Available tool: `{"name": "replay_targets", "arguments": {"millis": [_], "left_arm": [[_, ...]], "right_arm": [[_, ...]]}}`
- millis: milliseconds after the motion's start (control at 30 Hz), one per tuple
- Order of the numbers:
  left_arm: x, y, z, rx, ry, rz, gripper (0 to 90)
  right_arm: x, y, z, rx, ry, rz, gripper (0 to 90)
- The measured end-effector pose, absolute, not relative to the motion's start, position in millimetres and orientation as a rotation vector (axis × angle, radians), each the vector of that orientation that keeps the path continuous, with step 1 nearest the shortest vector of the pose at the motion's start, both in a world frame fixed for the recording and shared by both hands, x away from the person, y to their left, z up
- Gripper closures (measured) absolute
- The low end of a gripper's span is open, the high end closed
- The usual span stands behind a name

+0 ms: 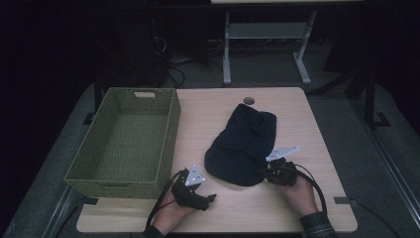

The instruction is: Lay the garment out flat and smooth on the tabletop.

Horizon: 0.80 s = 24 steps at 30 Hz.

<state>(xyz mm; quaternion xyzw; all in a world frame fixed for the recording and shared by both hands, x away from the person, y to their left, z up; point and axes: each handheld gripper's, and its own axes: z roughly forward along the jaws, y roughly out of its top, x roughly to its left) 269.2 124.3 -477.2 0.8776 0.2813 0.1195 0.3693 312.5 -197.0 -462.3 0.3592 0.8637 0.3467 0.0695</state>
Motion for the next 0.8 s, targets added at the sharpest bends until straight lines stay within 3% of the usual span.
{"name": "replay_targets", "arguments": {"millis": [467, 633, 800], "left_arm": [[269, 123, -475, 2.263, 0.749, 0.302, 14.2], [268, 122, -465, 2.252, 0.769, 0.346, 25.7], [279, 121, -445, 2.187, 0.800, 0.280, 42.5]], "right_arm": [[290, -252, -462, 1.113, 2.576, 1.022, 89.7], [285, -262, -456, 1.116, 2.539, 1.088, 88.7], [291, -262, -442, 1.098, 2.485, 1.146, 88.8]]}}
